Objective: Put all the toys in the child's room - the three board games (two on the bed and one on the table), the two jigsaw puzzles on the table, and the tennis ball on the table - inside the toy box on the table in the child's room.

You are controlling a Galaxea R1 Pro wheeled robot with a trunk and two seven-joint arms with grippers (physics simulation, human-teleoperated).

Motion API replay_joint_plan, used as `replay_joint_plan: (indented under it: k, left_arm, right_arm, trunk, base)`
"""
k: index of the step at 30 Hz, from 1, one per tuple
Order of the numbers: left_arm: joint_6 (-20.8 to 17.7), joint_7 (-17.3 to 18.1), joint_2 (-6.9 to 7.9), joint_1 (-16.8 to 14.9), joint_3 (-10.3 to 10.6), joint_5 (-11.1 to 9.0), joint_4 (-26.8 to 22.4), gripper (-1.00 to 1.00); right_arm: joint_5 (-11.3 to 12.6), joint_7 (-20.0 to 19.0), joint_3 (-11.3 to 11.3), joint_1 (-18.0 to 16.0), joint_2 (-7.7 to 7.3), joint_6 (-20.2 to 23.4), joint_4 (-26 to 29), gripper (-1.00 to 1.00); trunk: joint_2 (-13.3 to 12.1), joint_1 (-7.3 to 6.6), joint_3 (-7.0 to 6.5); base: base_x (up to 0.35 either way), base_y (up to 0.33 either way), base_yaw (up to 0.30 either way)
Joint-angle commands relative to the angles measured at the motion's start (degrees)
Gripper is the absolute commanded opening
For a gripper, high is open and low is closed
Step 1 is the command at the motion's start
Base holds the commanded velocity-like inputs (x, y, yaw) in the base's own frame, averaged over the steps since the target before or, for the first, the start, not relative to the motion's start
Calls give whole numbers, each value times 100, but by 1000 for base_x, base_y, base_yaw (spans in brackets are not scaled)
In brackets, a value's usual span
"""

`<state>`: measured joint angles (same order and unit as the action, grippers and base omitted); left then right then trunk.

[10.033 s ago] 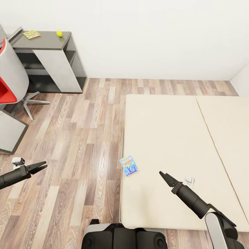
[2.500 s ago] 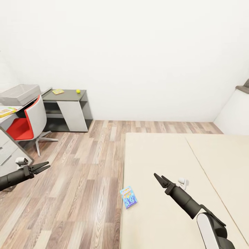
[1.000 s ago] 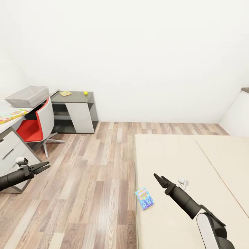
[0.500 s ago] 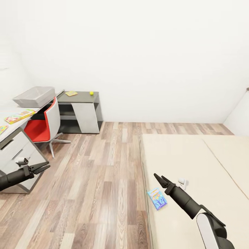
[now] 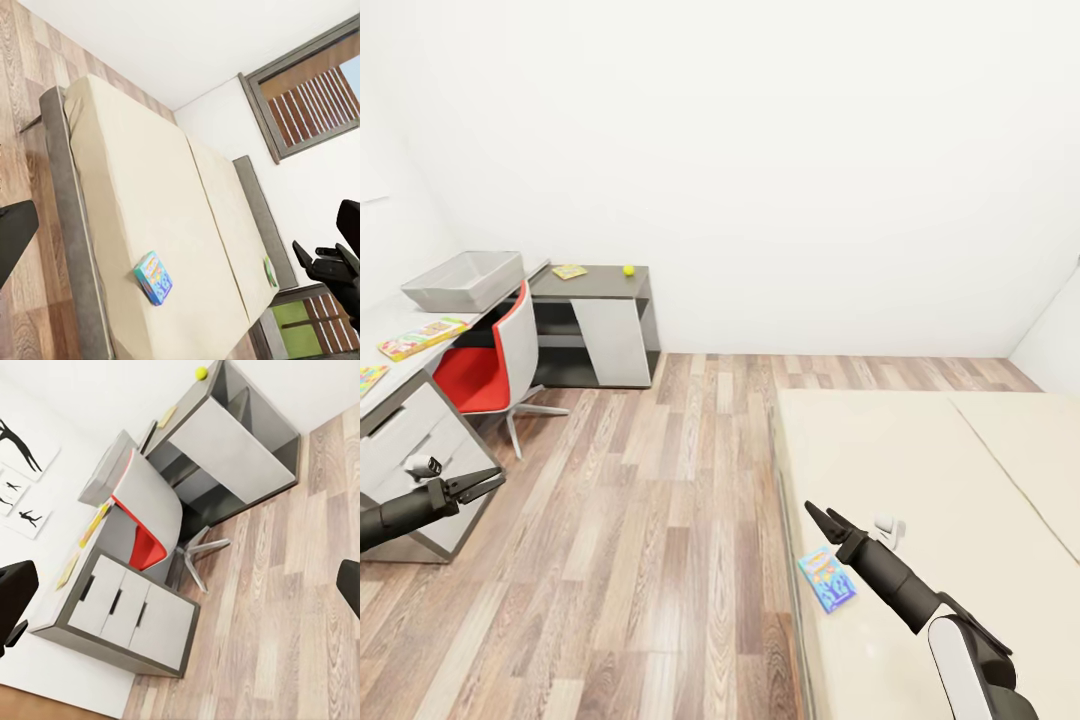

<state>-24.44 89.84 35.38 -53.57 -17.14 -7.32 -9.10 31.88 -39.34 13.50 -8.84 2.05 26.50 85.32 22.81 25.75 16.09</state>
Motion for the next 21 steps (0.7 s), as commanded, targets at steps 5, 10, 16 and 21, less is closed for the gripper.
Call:
replay_joint_plan:
  k: [5, 10, 16, 21]
  left_arm:
    - [-74, 16, 4, -4, 49, -50, 3, 100]
    - [-77, 16, 4, -4, 47, -50, 4, 100]
    - [-78, 16, 4, -4, 48, -50, 2, 100]
    - [-78, 16, 4, -4, 52, -50, 3, 100]
  right_arm:
    - [35, -12, 13, -5, 6, 41, 5, 100]
    - [31, -12, 13, -4, 6, 40, 9, 100]
    - [35, -12, 12, -7, 6, 39, 5, 100]
    - [37, -12, 16, -4, 6, 43, 2, 100]
  trunk:
    - [11, 3, 10]
    - [11, 3, 10]
    - [11, 3, 10]
    - [11, 3, 0]
  base:
    - [52, 213, 0]
    - [70, 266, 0]
    - [74, 278, -1]
    - [75, 280, -159]
